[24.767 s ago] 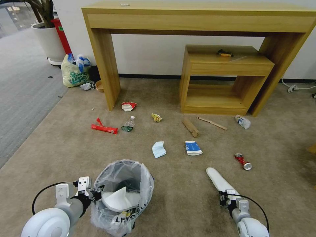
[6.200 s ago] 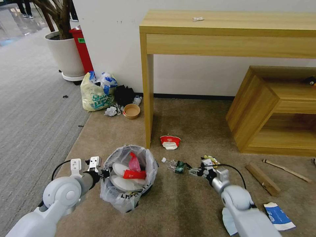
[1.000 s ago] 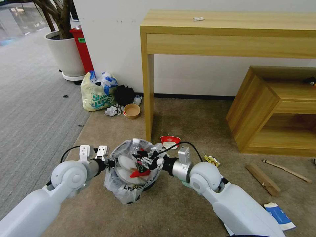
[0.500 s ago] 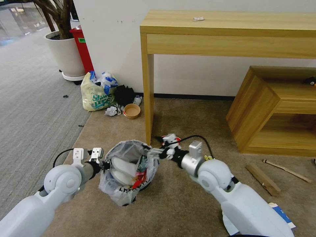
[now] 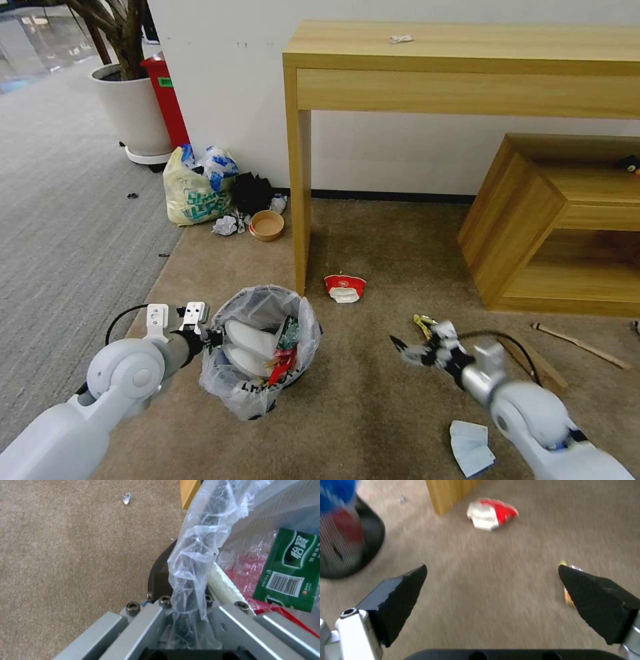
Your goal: Pick up the trash bin and place the garbage on the floor into it.
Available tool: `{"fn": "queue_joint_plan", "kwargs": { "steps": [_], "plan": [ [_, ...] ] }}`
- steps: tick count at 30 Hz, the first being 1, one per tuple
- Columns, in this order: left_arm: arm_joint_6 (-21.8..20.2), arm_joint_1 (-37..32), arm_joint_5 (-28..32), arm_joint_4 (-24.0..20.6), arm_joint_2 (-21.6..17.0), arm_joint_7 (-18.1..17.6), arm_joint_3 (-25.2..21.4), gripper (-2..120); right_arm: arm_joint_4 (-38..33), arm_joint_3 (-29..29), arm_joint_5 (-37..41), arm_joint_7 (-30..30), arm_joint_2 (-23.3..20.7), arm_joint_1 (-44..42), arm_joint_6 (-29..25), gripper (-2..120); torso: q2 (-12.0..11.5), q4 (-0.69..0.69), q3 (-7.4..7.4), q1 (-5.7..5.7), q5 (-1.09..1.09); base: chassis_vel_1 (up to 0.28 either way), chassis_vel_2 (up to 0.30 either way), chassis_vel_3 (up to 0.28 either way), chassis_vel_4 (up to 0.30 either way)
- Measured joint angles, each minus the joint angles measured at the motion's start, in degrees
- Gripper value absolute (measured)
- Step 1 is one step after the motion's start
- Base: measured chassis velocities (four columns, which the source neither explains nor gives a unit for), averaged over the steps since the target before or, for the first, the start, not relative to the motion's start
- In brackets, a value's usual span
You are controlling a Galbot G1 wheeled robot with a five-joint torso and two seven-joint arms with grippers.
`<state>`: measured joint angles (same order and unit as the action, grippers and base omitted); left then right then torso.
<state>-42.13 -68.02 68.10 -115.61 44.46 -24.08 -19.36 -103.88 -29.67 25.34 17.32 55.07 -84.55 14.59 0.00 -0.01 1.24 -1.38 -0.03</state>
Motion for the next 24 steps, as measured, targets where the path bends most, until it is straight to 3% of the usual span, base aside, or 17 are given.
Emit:
{"fn": "queue_joint_plan", "kwargs": {
  "steps": [5,8,24],
  "plan": [
    [0.0,0.0,0.0,0.0,0.1,-0.2,0.1,0,3.5,-2.4,-2.7,3.8,0.0,-3.3,-4.1,100,0.0,0.00,0.00,0.00,0.01,0.000,0.000,0.000,0.000],
    [0.0,-0.1,0.0,0.0,0.7,-0.4,0.2,0,9.4,-4.5,-5.5,6.6,0.7,-7.1,-9.2,100,0.0,-0.01,0.00,0.00,0.02,0.000,0.000,0.000,0.000],
    [0.0,-0.2,0.0,0.6,1.1,-0.7,0.6,0,19.1,-6.5,-5.2,8.5,2.4,-12.1,-15.2,100,0.0,0.00,0.00,0.00,0.02,0.000,0.000,0.000,0.000]
  ]
}}
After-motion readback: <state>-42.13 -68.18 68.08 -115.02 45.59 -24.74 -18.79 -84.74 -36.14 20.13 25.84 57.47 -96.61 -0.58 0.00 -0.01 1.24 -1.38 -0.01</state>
